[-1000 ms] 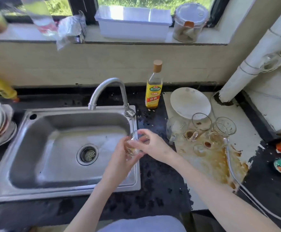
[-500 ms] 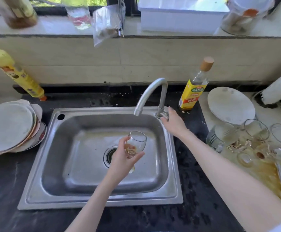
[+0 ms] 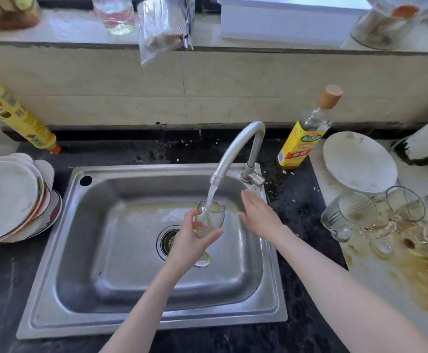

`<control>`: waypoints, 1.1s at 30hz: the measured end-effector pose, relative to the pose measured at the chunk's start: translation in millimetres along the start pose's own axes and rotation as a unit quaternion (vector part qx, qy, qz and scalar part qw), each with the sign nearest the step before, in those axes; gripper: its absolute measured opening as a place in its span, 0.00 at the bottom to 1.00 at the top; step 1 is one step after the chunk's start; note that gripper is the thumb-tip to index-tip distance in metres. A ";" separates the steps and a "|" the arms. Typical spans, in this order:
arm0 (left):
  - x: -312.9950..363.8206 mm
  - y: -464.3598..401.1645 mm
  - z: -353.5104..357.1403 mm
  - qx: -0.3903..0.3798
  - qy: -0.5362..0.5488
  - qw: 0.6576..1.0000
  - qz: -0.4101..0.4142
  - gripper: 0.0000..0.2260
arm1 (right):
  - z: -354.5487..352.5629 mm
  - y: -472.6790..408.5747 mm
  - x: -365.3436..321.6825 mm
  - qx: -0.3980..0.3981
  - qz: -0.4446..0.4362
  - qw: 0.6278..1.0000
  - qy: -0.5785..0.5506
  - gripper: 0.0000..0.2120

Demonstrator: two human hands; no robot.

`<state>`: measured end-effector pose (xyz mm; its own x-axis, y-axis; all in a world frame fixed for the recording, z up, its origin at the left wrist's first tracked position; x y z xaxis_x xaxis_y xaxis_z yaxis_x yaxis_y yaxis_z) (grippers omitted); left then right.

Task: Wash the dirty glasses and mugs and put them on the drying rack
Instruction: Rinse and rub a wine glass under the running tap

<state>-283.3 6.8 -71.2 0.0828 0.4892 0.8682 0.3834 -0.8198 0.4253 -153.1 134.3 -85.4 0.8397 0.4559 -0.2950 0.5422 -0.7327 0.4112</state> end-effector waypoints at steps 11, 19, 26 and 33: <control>-0.2 -1.2 5.4 -0.023 0.016 0.999 -0.040 0.21 | -2.3 -4.0 0.5 -0.027 0.008 1.000 -0.005 0.27; -26.2 -10.6 17.9 -0.080 0.329 0.868 -0.363 0.18 | 17.4 15.5 -34.5 -0.064 0.089 0.947 -0.303 0.16; -43.0 -20.5 18.9 -0.051 0.206 0.903 -0.373 0.19 | 32.2 22.6 -55.1 -0.120 0.133 0.879 -0.441 0.13; -22.3 -21.9 21.9 -0.046 0.177 0.975 -0.130 0.15 | 50.9 23.4 -58.3 -0.115 0.135 0.860 -0.478 0.27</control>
<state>-273.4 20.4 -105.4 -0.3344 0.5636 0.7554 0.2647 -0.7131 0.6492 -190.9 64.8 -102.5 0.5886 -0.4190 -0.6914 0.4152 -0.5772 0.7032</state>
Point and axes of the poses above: each hand's wrist, its own y-axis away from the middle knuckle, its own z-axis out of the palm, x = y × z, the point moved 5 cm from there along -y, towards the middle knuckle, and after that the axes turned 1 degree about y, right-handed, at the moved point
